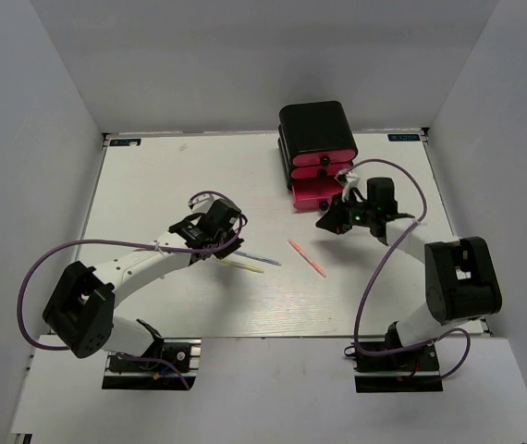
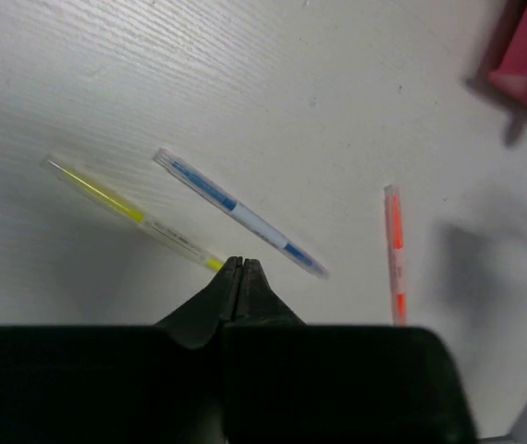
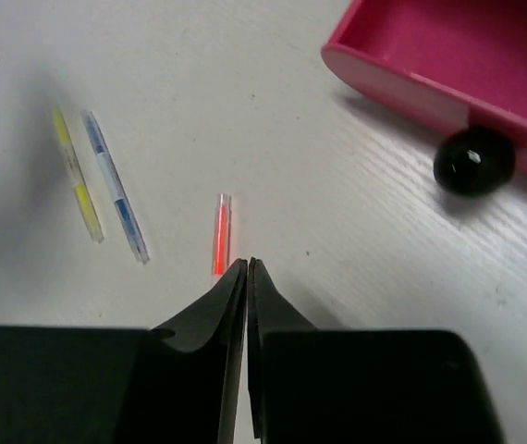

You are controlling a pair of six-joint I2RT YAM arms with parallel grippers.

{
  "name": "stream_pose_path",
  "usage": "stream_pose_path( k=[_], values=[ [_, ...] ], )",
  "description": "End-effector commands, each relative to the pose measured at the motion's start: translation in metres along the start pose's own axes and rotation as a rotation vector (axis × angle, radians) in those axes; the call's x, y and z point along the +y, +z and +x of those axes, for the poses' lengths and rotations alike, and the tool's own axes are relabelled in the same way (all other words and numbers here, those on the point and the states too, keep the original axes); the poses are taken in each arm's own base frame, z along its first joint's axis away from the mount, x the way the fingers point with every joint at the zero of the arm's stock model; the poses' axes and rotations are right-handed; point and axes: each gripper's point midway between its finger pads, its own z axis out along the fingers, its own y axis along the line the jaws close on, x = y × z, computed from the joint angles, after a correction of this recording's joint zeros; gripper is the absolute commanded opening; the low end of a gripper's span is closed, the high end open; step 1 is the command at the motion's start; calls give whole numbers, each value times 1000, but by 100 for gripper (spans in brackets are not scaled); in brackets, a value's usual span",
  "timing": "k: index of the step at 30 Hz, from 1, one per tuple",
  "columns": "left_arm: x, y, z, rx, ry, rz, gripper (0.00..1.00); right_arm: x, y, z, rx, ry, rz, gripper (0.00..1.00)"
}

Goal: Sort the stationery into containers
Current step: Pick up the pen from the center of the board.

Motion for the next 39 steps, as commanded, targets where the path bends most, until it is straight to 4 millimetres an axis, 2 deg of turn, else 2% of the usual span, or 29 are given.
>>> stream_pose_path(
  k=[1,4,6,7,8,9,11,14,15,22,27,29,30,33,34,36,38,39],
  values=[
    [-1,-2,3,24,-28,-3,1,8,6,23,220,-239,-94,8],
    [3,0,6,33,-32,-23,0,14,8,34,301,-336,-108,19],
    [5,0,7,36,-39,-31,15,16,13,44,349,-393,-94,28],
    [5,0,7,36,-48,-31,23,24,19,55,391,-422,-106,30],
    [8,1,9,40,-46,-40,37,23,21,55,407,-429,-97,32],
    [8,1,9,40,-46,-40,43,26,24,64,446,-425,-109,36],
    [10,1,10,43,-44,-48,51,28,28,69,477,-433,-99,41],
    [12,0,10,43,-53,-48,54,38,34,75,495,-460,-109,52],
    [16,1,12,46,-50,-56,54,35,35,74,498,-470,-87,55],
    [14,-1,11,43,-53,-48,55,27,43,79,529,-533,0,56],
    [16,1,12,46,-50,-56,56,13,44,93,597,-640,86,46],
    [19,3,15,53,-45,-72,56,13,42,105,629,-673,77,38],
    [19,3,15,53,-45,-73,58,11,40,110,647,-684,84,29],
    [20,6,21,78,-60,-83,59,12,35,121,673,-697,68,12],
    [20,6,22,88,-60,-80,59,15,34,120,664,-688,52,0],
    [16,7,23,97,-70,-77,59,23,31,118,660,-662,2,0],
    [17,8,26,111,-68,-80,59,38,34,105,619,-673,-61,0],
    [17,9,26,115,-66,-90,59,41,33,89,573,-709,-74,0]
  ],
)
